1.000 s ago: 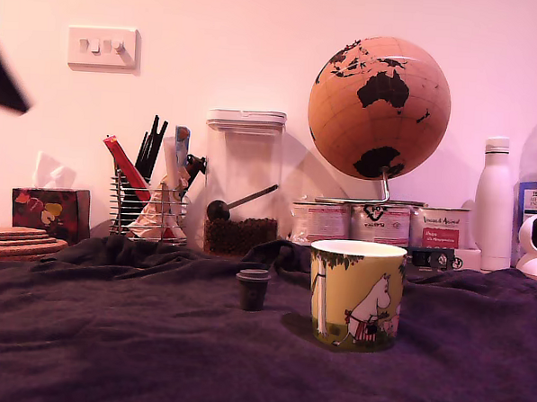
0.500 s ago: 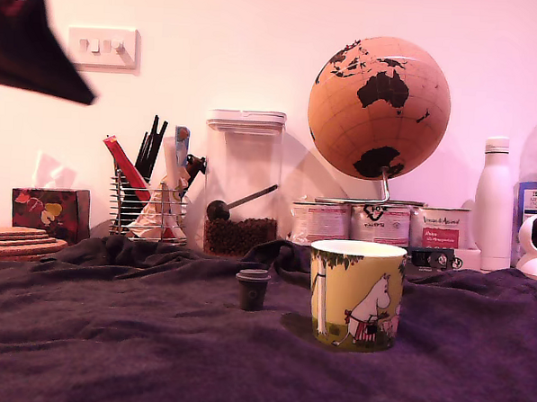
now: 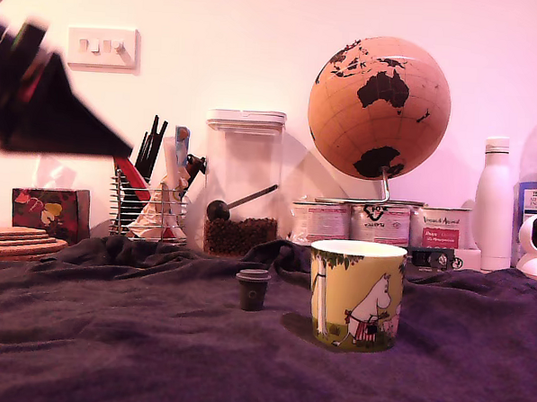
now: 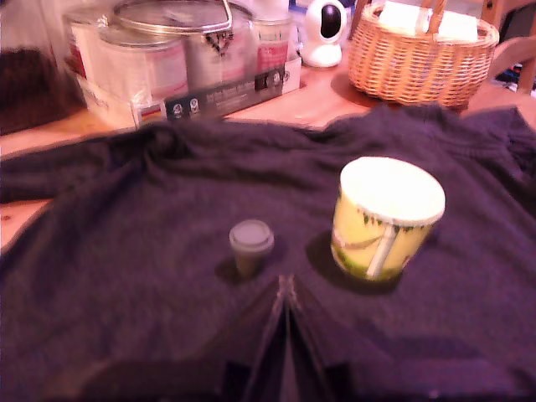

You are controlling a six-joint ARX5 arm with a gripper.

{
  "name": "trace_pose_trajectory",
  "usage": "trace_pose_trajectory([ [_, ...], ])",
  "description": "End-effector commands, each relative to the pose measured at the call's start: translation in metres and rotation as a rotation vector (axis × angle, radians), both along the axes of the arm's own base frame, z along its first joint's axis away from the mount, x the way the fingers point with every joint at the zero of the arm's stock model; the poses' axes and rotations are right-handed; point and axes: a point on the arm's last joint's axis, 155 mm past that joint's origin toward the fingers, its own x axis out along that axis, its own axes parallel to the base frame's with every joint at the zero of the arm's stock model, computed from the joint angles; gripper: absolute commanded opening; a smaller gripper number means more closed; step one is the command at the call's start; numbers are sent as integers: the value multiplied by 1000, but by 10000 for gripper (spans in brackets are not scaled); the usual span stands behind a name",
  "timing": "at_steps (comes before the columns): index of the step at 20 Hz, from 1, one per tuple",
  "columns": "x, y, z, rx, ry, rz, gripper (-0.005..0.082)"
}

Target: Pick up the coffee capsules on the table and drop them inside the coffee cup

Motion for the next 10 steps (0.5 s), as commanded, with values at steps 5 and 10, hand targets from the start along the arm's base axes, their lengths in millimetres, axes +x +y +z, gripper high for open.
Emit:
trace_pose_trajectory([
  [5,-11,-3,-20,16,77,-20,1],
  [10,-16,-17,-30,22,91,-72,574],
])
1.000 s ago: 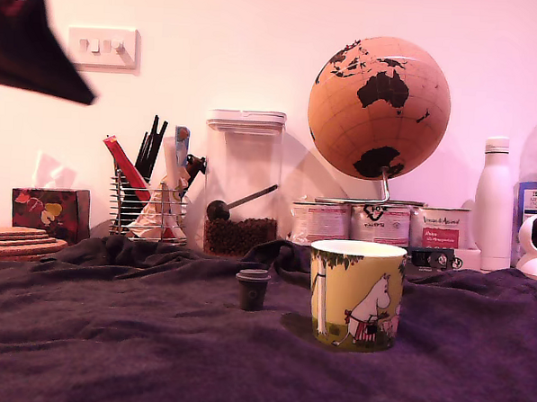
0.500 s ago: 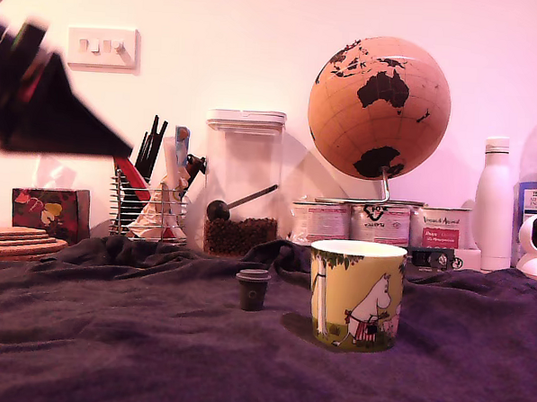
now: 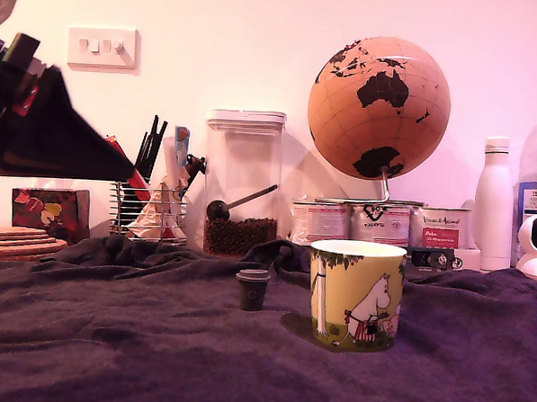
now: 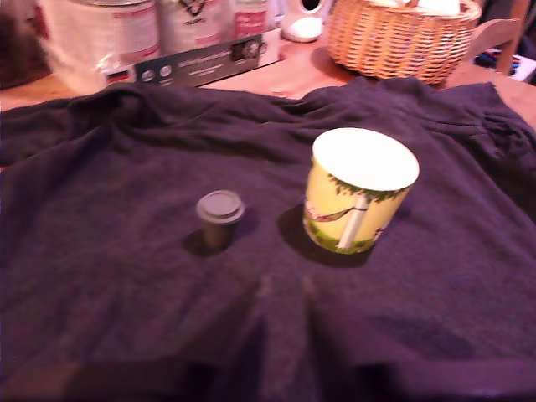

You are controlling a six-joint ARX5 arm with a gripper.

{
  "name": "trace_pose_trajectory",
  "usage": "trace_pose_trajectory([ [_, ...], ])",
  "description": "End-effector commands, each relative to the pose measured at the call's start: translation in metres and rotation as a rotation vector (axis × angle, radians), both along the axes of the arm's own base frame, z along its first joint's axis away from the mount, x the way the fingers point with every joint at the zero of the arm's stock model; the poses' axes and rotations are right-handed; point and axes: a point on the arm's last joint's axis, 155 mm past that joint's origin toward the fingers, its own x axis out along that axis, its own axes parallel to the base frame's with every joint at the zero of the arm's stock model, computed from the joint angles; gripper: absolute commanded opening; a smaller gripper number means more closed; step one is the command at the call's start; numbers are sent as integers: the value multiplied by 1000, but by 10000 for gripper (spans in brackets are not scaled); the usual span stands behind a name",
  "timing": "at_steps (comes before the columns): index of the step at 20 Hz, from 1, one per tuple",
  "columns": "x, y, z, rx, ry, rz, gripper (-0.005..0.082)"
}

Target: Pick up the coffee capsules on the table and drop them inside the coffee cup

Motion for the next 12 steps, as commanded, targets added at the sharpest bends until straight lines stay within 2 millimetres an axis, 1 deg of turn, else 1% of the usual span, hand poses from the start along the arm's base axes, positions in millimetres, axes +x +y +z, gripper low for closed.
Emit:
trace_pose_trajectory([
  [1,-4,-6,-17,16,36,-25,570],
  [4,0,-13,-27,20,32,-42,570],
  [6,6,-17,-29,14,9,-44,570],
  [12,23,-22,-39,1,-37,-24,570],
])
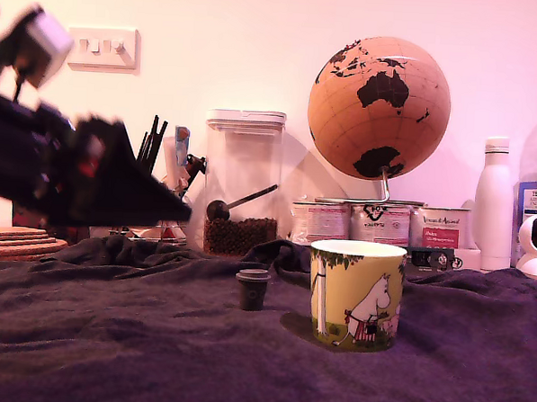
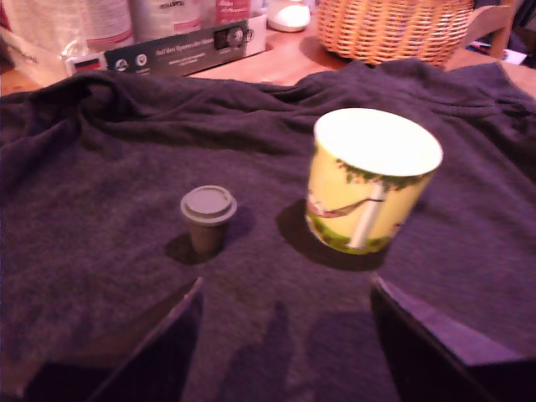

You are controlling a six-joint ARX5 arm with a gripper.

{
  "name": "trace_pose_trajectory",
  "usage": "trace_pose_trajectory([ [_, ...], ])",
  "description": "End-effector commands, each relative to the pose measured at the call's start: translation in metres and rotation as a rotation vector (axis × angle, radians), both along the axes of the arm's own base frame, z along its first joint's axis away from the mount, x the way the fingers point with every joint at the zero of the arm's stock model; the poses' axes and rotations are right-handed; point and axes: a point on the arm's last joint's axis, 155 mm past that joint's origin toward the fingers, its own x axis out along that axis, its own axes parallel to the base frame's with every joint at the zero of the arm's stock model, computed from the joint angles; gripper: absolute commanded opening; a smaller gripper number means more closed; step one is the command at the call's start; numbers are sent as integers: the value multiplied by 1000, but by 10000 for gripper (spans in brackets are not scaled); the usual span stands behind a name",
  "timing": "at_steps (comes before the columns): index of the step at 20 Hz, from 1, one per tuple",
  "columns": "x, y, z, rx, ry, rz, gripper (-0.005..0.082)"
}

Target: Pick up the coffee capsules on the table and drop them inside the coffee cup

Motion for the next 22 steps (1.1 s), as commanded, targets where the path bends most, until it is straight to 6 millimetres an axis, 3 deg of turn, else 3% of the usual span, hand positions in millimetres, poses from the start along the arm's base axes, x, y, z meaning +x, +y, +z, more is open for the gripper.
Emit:
trace_pose_trajectory([
  [1,1,0,-8,6,-8,-1,570],
  [12,23,-7,-29,-13,-42,29,568],
  [22,48,-35,-46,1,41,9,568],
])
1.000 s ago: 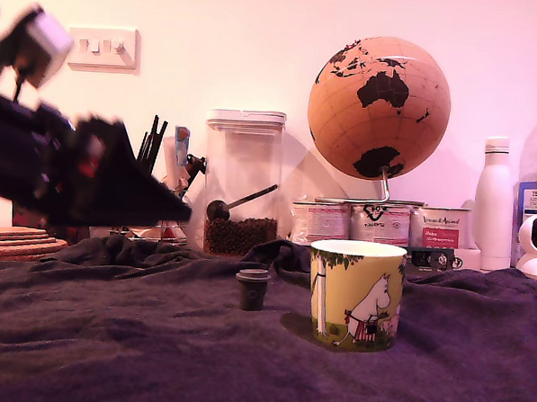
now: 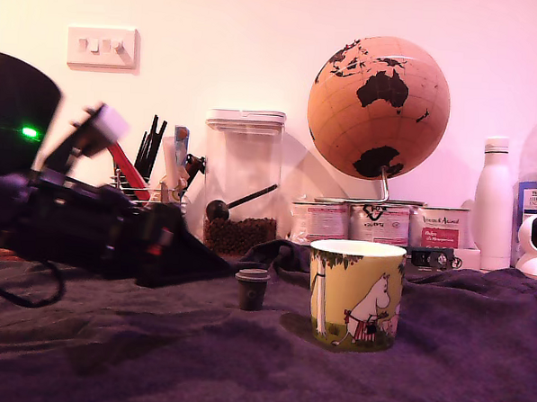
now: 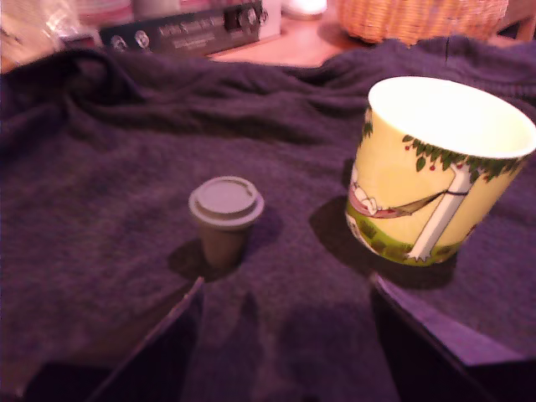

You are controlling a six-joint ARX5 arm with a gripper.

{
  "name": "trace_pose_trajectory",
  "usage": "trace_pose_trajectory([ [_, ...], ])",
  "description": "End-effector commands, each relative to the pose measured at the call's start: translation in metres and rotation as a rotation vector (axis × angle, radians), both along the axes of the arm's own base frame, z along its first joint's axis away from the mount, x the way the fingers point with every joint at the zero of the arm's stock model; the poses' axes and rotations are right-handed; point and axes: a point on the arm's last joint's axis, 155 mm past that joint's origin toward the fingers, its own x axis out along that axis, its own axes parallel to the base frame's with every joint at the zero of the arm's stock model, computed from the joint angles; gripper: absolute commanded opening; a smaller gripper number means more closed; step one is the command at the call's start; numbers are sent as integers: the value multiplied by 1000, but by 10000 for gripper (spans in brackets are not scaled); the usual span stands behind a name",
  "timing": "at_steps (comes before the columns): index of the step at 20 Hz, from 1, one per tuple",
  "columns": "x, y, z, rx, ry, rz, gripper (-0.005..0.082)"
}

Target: Pick up the coffee capsules on the table and drop them inside the coffee cup

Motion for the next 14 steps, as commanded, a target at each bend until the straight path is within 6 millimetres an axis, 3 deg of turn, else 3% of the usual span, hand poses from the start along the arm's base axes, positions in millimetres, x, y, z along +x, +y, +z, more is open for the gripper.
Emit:
trace_pose_trajectory([
  [1,7,-5,-6,11,27,4,568],
  [14,42,-24,-21,56,139,23,568],
])
